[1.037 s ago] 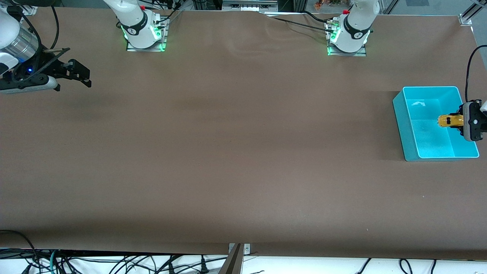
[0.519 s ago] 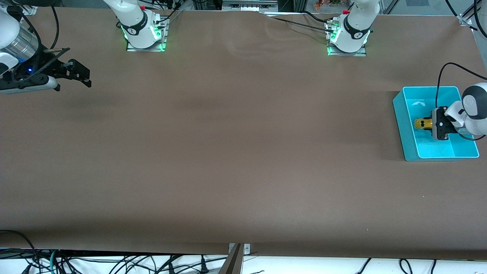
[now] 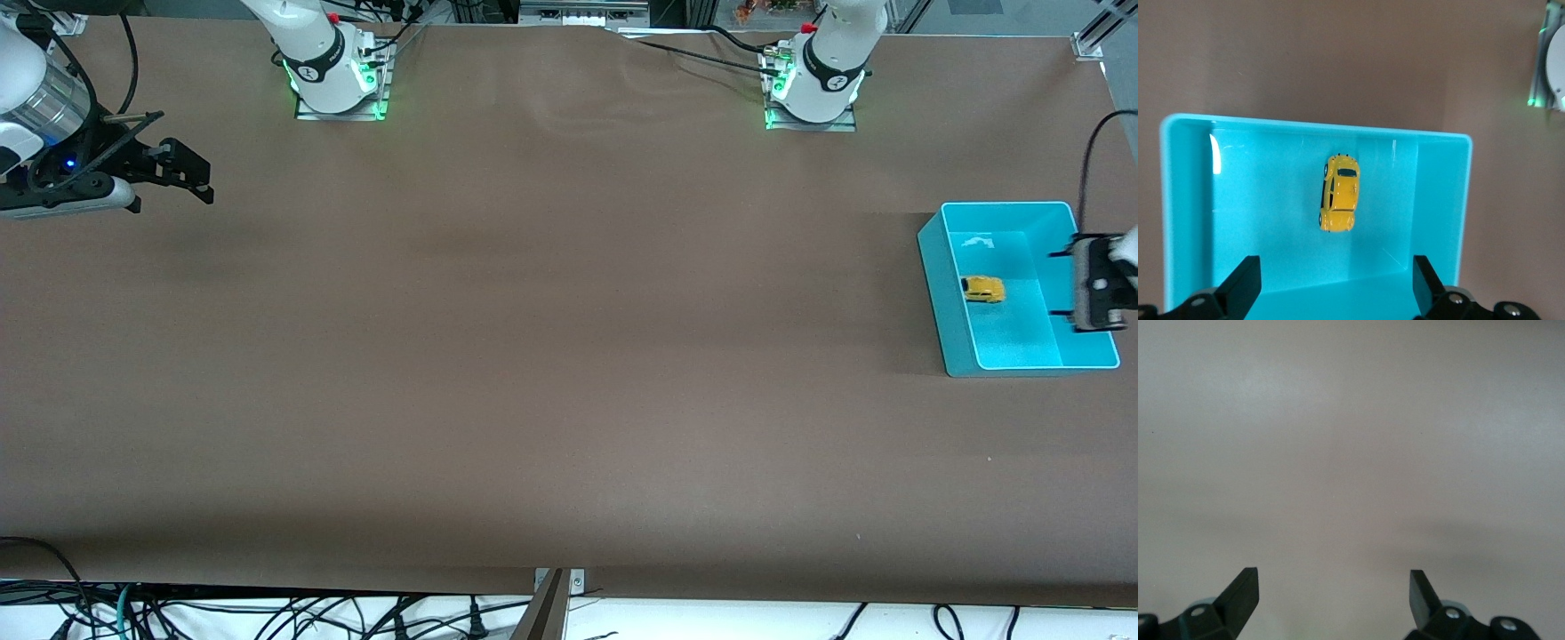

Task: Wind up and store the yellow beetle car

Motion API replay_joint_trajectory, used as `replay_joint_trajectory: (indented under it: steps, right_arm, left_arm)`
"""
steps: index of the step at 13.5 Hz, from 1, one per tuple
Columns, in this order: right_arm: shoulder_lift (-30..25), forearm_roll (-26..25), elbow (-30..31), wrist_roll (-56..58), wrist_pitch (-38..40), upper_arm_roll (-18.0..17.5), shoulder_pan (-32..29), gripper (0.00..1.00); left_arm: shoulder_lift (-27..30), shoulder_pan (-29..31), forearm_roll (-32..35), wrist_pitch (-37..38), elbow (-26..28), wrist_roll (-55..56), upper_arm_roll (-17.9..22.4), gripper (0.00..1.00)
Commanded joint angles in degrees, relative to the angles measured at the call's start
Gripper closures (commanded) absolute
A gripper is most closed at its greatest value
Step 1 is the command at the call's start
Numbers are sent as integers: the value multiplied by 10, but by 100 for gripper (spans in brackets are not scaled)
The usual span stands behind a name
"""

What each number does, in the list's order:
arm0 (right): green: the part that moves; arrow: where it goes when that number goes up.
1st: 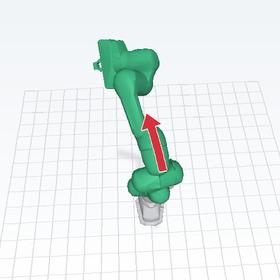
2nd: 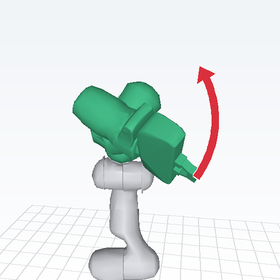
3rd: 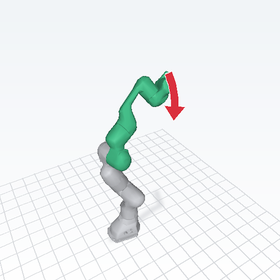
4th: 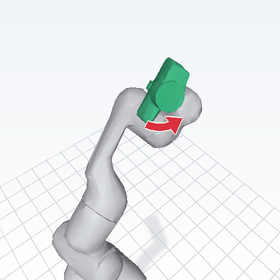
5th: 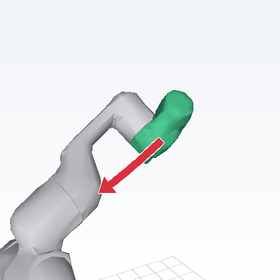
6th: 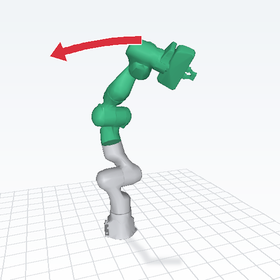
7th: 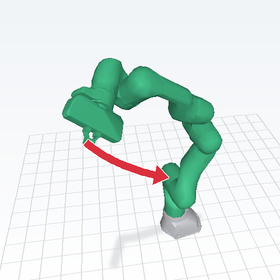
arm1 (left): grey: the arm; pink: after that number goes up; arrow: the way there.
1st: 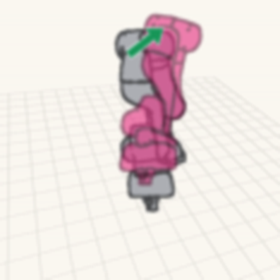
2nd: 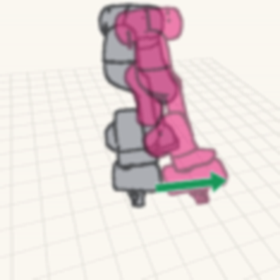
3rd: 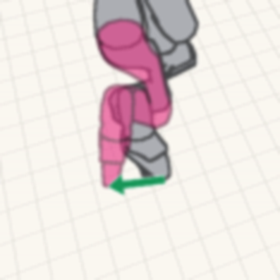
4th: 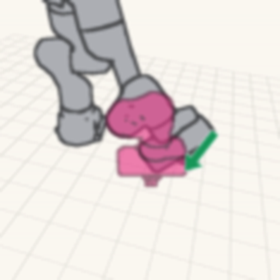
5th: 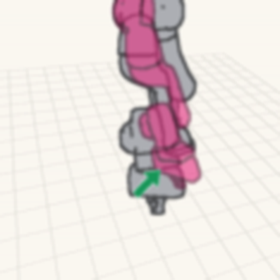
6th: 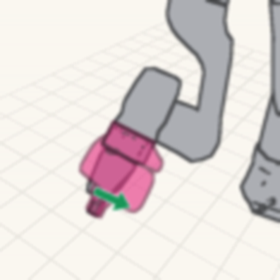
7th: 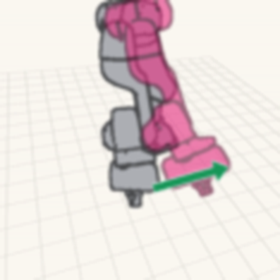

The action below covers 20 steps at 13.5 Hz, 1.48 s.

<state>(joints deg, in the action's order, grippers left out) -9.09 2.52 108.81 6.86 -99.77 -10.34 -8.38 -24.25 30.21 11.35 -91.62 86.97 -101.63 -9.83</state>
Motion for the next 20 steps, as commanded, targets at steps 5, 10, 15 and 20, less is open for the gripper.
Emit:
replay_joint_trajectory:
  steps: [5,10,15,20]
  right_arm:
    - [-10,9,-3,-1,9,3,3,0]
    - [-11,9,-3,1,8,3,4,0]
    - [-12,8,-3,3,9,3,4,0]
    - [-12,8,-3,3,9,3,4,0]
  left_arm:
    - [-5,-82,-49,123,-121,327,-20,0]
    - [21,-87,-103,122,-120,543,-56,0]
    - [159,-214,-110,28,31,812,31,0]
    - [241,-296,-149,-82,129,996,97,0]
